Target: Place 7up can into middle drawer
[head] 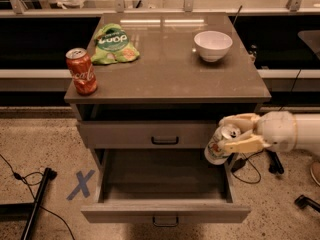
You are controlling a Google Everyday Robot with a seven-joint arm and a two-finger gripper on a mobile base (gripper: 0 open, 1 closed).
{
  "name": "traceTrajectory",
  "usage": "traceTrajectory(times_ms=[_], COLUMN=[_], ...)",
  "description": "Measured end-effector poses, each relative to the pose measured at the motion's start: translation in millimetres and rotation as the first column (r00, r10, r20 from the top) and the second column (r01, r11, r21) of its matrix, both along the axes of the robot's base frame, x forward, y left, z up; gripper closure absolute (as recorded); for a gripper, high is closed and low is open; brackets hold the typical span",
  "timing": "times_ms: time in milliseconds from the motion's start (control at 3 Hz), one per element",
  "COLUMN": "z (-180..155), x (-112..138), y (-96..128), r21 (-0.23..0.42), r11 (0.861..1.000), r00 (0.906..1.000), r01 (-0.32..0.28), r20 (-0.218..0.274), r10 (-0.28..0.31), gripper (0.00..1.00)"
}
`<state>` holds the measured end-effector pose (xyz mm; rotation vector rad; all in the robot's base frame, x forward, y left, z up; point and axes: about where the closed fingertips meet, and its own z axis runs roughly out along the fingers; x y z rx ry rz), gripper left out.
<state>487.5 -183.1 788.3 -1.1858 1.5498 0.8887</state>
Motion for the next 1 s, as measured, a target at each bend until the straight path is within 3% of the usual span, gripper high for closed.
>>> traceTrajectory(times_ms=[333, 667, 1000], z=[-75.6, -120.9, -122.9], x=[11.7, 17.3, 17.0], y=[9.7, 12.3, 12.8], r21=[0.015, -0.016, -0.015], r11=[1.0, 0.999, 0.999], r00=[0.9994, 0.9979, 0.9977], r01=[-0.018, -0.037, -0.039], r20=[0.029, 0.052, 0.054], r10=[0.017, 0.037, 0.04], gripper=[1.0, 1.0, 1.0])
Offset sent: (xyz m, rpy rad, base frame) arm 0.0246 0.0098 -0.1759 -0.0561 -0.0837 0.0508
